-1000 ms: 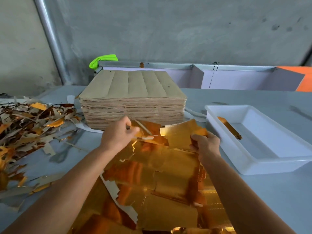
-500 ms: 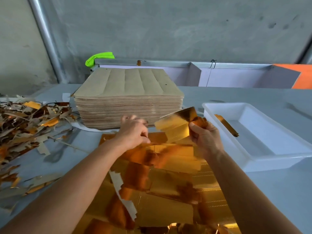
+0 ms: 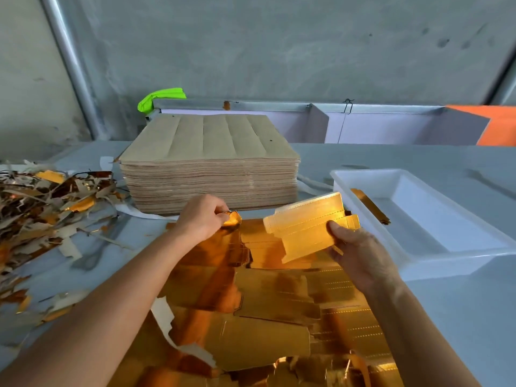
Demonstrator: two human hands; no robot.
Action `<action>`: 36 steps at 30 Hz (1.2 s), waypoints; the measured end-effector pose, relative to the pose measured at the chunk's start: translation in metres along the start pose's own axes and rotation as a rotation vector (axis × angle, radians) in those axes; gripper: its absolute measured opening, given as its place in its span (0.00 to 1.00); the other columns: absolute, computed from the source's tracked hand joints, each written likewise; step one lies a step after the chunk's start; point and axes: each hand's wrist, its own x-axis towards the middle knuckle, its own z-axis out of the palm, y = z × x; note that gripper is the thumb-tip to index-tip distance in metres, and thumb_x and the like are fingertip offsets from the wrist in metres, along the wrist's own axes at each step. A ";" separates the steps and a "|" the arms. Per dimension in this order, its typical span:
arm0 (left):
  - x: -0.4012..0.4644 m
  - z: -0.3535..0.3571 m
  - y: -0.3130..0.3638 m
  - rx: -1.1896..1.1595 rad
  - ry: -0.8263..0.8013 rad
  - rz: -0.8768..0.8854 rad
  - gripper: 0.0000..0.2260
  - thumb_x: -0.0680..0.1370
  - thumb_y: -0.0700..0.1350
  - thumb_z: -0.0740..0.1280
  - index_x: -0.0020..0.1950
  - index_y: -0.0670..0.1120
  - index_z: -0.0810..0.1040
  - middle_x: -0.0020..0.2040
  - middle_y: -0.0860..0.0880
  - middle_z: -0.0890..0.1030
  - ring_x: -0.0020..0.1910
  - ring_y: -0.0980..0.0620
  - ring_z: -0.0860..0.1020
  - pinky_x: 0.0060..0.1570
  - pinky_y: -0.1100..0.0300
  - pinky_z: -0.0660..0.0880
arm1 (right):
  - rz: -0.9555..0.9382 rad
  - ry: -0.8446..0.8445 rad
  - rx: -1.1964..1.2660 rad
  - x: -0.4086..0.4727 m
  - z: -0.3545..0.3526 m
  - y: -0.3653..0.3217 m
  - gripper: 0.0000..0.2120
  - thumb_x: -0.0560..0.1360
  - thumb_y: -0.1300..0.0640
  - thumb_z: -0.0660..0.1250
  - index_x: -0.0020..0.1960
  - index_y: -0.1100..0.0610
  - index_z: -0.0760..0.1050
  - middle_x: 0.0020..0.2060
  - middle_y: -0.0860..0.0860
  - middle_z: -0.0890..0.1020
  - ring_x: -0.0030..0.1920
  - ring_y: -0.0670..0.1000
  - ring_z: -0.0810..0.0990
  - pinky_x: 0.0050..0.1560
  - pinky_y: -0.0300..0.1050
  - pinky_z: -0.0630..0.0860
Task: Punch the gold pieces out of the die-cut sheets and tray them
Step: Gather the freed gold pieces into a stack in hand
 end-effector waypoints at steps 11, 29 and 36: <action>-0.008 -0.005 0.009 -0.067 -0.002 -0.016 0.03 0.77 0.41 0.68 0.48 0.46 0.82 0.44 0.52 0.77 0.43 0.55 0.73 0.38 0.63 0.66 | 0.127 0.149 -0.133 -0.020 0.042 0.044 0.08 0.72 0.56 0.70 0.46 0.61 0.78 0.42 0.57 0.85 0.40 0.55 0.85 0.33 0.42 0.79; -0.020 -0.006 0.011 -0.071 -0.245 0.056 0.10 0.74 0.42 0.71 0.55 0.45 0.83 0.49 0.51 0.80 0.45 0.55 0.75 0.39 0.63 0.66 | 0.198 0.395 0.274 0.008 0.061 0.054 0.05 0.73 0.65 0.70 0.47 0.60 0.76 0.43 0.57 0.84 0.43 0.57 0.85 0.50 0.55 0.81; -0.020 -0.002 0.006 -0.212 -0.239 -0.021 0.15 0.74 0.41 0.72 0.61 0.44 0.79 0.61 0.48 0.78 0.53 0.55 0.73 0.51 0.60 0.66 | 0.235 0.386 0.275 0.011 0.070 0.060 0.09 0.74 0.69 0.67 0.49 0.57 0.72 0.47 0.57 0.81 0.45 0.56 0.82 0.46 0.50 0.80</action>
